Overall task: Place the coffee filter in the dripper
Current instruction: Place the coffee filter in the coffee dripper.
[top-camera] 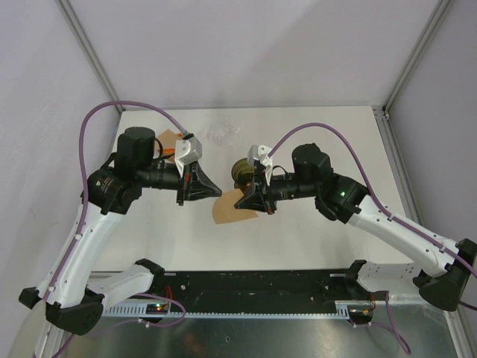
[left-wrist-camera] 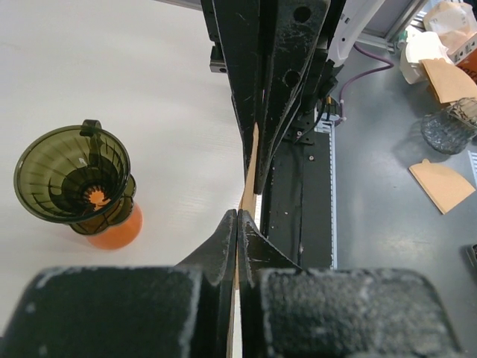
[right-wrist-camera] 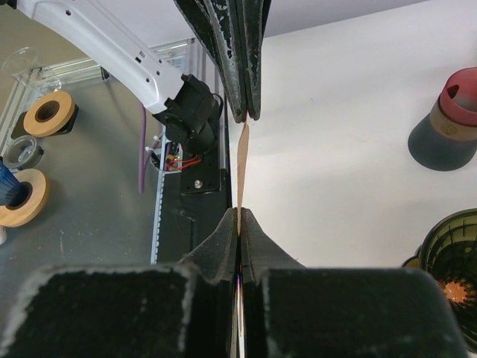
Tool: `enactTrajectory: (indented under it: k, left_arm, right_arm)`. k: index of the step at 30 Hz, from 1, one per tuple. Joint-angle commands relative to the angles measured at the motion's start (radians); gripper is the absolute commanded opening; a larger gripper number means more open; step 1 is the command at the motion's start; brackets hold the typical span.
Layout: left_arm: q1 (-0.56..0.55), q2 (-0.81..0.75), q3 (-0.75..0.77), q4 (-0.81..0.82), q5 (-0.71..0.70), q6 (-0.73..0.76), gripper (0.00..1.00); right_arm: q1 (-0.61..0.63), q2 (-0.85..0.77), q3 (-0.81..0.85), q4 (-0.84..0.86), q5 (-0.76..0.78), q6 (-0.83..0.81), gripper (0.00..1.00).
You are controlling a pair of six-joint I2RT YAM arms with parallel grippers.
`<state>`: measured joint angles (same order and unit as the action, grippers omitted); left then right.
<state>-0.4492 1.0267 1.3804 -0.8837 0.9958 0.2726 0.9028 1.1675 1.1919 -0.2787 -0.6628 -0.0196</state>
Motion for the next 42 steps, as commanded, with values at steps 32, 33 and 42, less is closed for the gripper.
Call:
enactTrajectory:
  k: [32, 33, 42]
  left_arm:
    - [0.003, -0.005, -0.003, -0.007, 0.094, 0.044, 0.02]
    - [0.003, -0.007, -0.007, -0.006, 0.097, 0.043, 0.02]
    - [-0.003, -0.007, -0.013, -0.006, 0.085, 0.045, 0.02]
  right_arm:
    - [0.001, -0.015, 0.038, 0.021, -0.018, -0.011, 0.0]
    - [0.001, -0.016, 0.039, 0.021, -0.017, -0.009, 0.0]
    - [0.0, -0.017, 0.039, 0.028, -0.018, -0.004, 0.0]
